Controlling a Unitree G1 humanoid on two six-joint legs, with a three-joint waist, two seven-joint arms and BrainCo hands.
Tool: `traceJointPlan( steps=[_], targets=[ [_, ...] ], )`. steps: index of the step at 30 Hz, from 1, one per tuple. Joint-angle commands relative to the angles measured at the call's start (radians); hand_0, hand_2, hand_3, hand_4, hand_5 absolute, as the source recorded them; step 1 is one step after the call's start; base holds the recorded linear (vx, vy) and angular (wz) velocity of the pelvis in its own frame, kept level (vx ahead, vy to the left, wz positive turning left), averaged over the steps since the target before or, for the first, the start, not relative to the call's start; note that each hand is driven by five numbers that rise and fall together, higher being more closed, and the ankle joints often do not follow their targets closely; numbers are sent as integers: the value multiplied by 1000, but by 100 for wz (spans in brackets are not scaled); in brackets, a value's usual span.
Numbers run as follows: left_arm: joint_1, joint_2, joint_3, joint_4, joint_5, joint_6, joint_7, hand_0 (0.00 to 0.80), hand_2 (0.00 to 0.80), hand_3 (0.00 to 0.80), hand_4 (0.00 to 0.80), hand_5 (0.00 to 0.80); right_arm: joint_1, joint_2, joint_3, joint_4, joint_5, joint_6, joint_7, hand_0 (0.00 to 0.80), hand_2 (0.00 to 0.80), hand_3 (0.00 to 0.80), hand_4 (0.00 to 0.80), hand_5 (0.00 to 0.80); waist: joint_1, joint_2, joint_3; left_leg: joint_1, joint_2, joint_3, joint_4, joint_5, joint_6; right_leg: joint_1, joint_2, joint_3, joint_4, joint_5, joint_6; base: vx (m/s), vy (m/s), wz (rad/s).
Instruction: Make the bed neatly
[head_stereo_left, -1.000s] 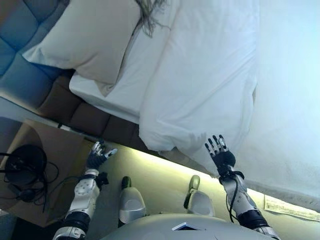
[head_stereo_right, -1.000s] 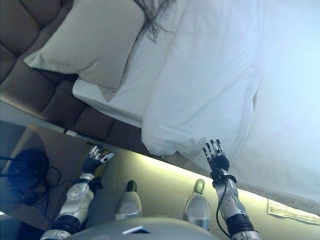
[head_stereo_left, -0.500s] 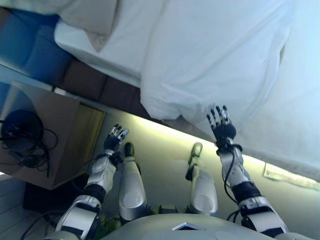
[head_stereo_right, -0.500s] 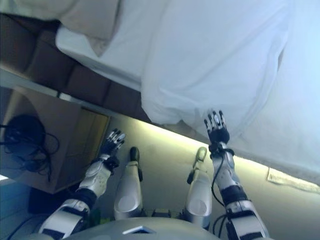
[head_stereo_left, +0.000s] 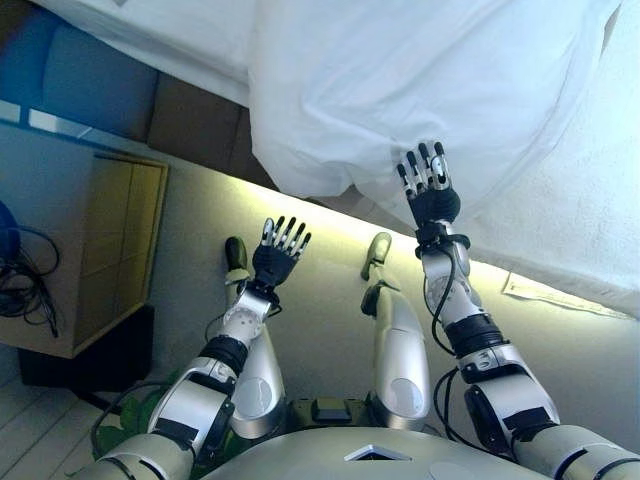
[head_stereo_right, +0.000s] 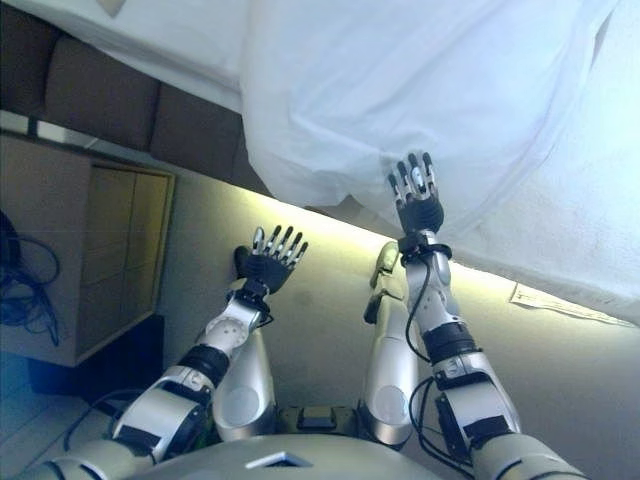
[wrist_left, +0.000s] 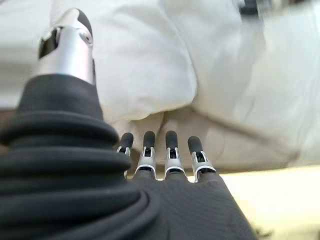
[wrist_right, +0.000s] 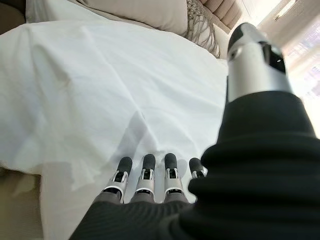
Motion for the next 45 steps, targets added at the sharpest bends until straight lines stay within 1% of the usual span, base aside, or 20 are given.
traceJointPlan(
  steps=[1, 7, 10, 12, 16, 19, 20, 22, 23, 24, 27, 28, 31, 33, 35, 37, 39, 41, 44, 45],
  targets=[
    [-15, -34, -45, -54, -105, 61, -67, 0, 0, 0, 0, 0, 23, 6, -12, -152, 5, -85, 17, 0, 0, 0, 0, 0, 14, -24, 20, -65, -46, -9, -99, 156, 84, 32, 7, -28, 109, -128, 27, 21, -78, -2],
    [-12, -56, -102, -120, -211, 83, -58, 0, 0, 0, 0, 0, 51, 4, -2, -206, 2, -131, -19, 0, 0, 0, 0, 0, 4, -28, 23, -101, -38, -3, -87, 155, 88, -5, -5, -37, 119, -120, 31, 29, -66, 2],
    [-12, -63, -133, -167, -245, 93, -25, 0, 0, 0, 0, 0, 65, 0, 0, -235, -5, -149, -30, 0, 0, 0, 0, 0, -1, -31, 23, -118, -38, 4, -83, 155, 92, -26, -12, -42, 124, -114, 34, 4, -53, 4],
    [-24, -68, -158, -195, -281, 99, 11, 0, 0, 0, 0, 0, 69, -10, 6, -255, -8, -175, -48, 0, 0, 0, 0, 0, -5, -34, 23, -136, -40, 8, -78, 156, 95, -48, -20, -42, 131, -110, 40, -3, -17, 2],
    [-16, -74, -179, -242, -295, 99, 16, 0, 0, 0, 0, 0, 87, -22, -5, -286, -19, -207, -48, 0, 0, 0, 0, 0, -15, -25, 23, -158, -43, 12, -72, 148, 103, -81, -27, -36, 150, -115, 41, -5, 3, 1],
    [2, -65, -190, -272, -196, 80, 46, 0, 0, 0, 0, 0, 97, -37, -23, -328, -62, -226, -36, 0, 0, 0, 0, 0, -21, -27, 23, -174, -50, 11, -58, 137, 108, -100, -30, -34, 155, -113, 44, -12, -7, 3],
    [6, -60, -196, -278, -141, 58, 68, 0, 0, 0, 0, 0, 94, -51, -31, -366, -109, -233, -46, 0, 0, 0, 0, 0, -26, -31, 23, -181, -48, 13, -52, 132, 108, -109, -30, -33, 157, -113, 43, 0, 0, 0],
    [12, -50, -193, -279, -88, 34, 63, 0, 0, 0, 0, 0, 100, -70, -47, -416, -174, -237, -69, 0, 0, 0, 0, 0, -33, -37, 23, -194, -47, 13, -41, 126, 109, -124, -25, -26, 161, -113, 43, -30, 17, -5],
    [13, -45, -187, -275, -68, 31, 52, 0, 0, 0, 0, 0, 104, -80, -56, -432, -187, -235, -80, 0, 0, 0, 0, 0, -37, -40, 23, -198, -45, 14, -37, 124, 109, -128, -23, -24, 164, -114, 43, -31, 27, -5],
    [18, -33, -165, -276, -27, 28, 23, 0, 0, 0, 0, 0, 117, -102, -82, -460, -232, -237, -97, 0, 0, 0, 0, 0, -44, -46, 23, -211, -40, 15, -27, 121, 110, -140, -21, -21, 171, -116, 43, -25, 23, -4],
    [24, -10, -134, -273, 15, 31, -8, 0, 0, 0, 0, 0, 136, -134, -119, -465, -302, -251, -138, 0, 0, 0, 0, 0, -52, -55, 23, -229, -33, 16, -10, 114, 112, -159, -22, -19, 186, -117, 44, -9, 8, -1],
    [29, 4, -115, -268, 30, 34, -14, 0, 0, 0, 0, 0, 139, -159, -143, -459, -351, -272, -171, 0, 0, 0, 0, 0, -55, -60, 23, -239, -31, 15, 0, 110, 113, -169, -21, -17, 192, -118, 43, 0, 0, 0],
    [36, 15, -92, -247, 53, 41, -27, 0, 0, 0, 0, 0, 142, -189, -169, -459, -364, -275, -218, 0, 0, 0, 0, 0, -58, -67, 23, -252, -27, 11, 13, 105, 112, -178, -16, -16, 197, -117, 42, 0, 0, 0],
    [41, 31, -69, -223, 68, 44, -48, 0, 0, 0, 0, 0, 149, -216, -196, -459, -337, -265, -272, 0, 0, 0, 0, 0, -62, -77, 23, -263, -22, 10, 17, 106, 111, -188, -10, -15, 203, -115, 41, -7, -7, -2],
    [50, 44, -44, -202, 71, 59, -77, 0, 0, 0, 0, 0, 168, -221, -216, -432, -303, -259, -298, 0, 0, 0, 0, 0, -65, -80, 23, -264, -21, 13, 10, 109, 110, -189, -4, -16, 197, -113, 39, 0, 0, 0],
    [58, 45, -35, -189, 83, 61, -99, 0, 0, 0, 0, 0, 189, -215, -227, -397, -272, -259, -335, 0, 0, 0, 0, 0, -67, -81, 23, -265, -25, 13, 2, 112, 114, -194, -3, -14, 195, -111, 38, 0, 0, 0],
    [68, 44, -30, -174, 111, 60, -125, 0, 0, 0, 0, 0, 221, -193, -237, -321, -225, -300, -362, 0, 0, 0, 0, 0, -67, -80, 23, -270, -28, 13, 0, 110, 120, -203, -4, -13, 199, -111, 37, 0, 0, 0],
    [65, 39, -31, -160, 128, 62, -141, 0, 0, 0, 0, 0, 238, -183, -249, -238, -146, -335, -368, 0, 0, 0, 0, 0, -67, -78, 23, -276, -29, 16, -3, 111, 121, -210, -8, -13, 203, -110, 38, 0, 0, 0],
    [43, 35, -47, -147, 126, 66, -154, 0, 0, 0, 0, 0, 230, -188, -265, -132, -82, -375, -411, 0, 0, 0, 0, 0, -68, -70, 23, -292, -36, 25, 0, 112, 124, -231, -24, -8, 217, -114, 39, -24, 28, 0],
    [34, 33, -56, -143, 119, 67, -162, 0, 0, 0, 0, 0, 227, -194, -270, -94, -52, -389, -410, 0, 0, 0, 0, 0, -68, -68, 23, -301, -39, 27, 10, 108, 126, -240, -29, -5, 227, -118, 38, -39, 45, -1]
  ],
)
